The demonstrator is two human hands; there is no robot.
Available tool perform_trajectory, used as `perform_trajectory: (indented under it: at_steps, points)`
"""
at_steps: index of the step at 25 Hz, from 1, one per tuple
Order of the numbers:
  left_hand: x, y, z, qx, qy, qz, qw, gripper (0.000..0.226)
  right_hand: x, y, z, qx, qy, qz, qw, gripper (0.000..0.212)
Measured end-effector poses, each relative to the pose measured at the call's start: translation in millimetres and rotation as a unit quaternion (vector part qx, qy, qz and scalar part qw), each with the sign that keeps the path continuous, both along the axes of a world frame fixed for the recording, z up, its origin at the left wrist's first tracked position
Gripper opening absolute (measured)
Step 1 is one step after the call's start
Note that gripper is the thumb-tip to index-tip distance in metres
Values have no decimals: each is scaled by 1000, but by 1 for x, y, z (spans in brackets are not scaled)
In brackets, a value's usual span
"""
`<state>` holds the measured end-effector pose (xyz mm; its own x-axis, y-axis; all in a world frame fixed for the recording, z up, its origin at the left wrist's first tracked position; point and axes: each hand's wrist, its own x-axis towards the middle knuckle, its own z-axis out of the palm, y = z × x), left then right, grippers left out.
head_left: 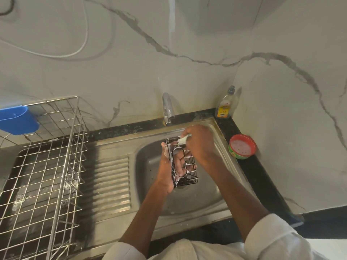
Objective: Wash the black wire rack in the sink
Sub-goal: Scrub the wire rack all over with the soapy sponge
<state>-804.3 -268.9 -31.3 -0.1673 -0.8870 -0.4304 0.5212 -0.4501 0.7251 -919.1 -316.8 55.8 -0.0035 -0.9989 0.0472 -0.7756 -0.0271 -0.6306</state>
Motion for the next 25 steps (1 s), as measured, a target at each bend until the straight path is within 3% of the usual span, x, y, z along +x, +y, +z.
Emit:
perform_trajectory:
  at_steps: [4, 7, 10, 12, 17, 21, 25]
  points:
    - [2, 0, 4, 11, 13, 16, 1000, 86, -6, 8, -11, -17, -53, -26, 998, 40]
    - [6, -6, 10, 28, 34, 65, 997, 86, 1, 49, -17, -74, -15, 15, 997, 39]
    - [16, -12, 8, 17, 56, 90, 994, 104, -8, 73, -19, 10, 13, 64, 998, 28]
    - [17, -11, 4, 22, 69, 104, 992, 104, -10, 61, -12, 72, 26, 81, 994, 23]
    - [7, -6, 12, 34, 61, 107, 992, 86, 17, -2, 9, 5, -14, -9, 1000, 26]
    - [24, -12, 13, 49, 55, 140, 987, 89, 21, 22, -7, -33, 66, 37, 997, 30]
    - [31, -16, 2, 52, 44, 142, 987, 102, -5, 61, -30, 5, 22, 79, 997, 27]
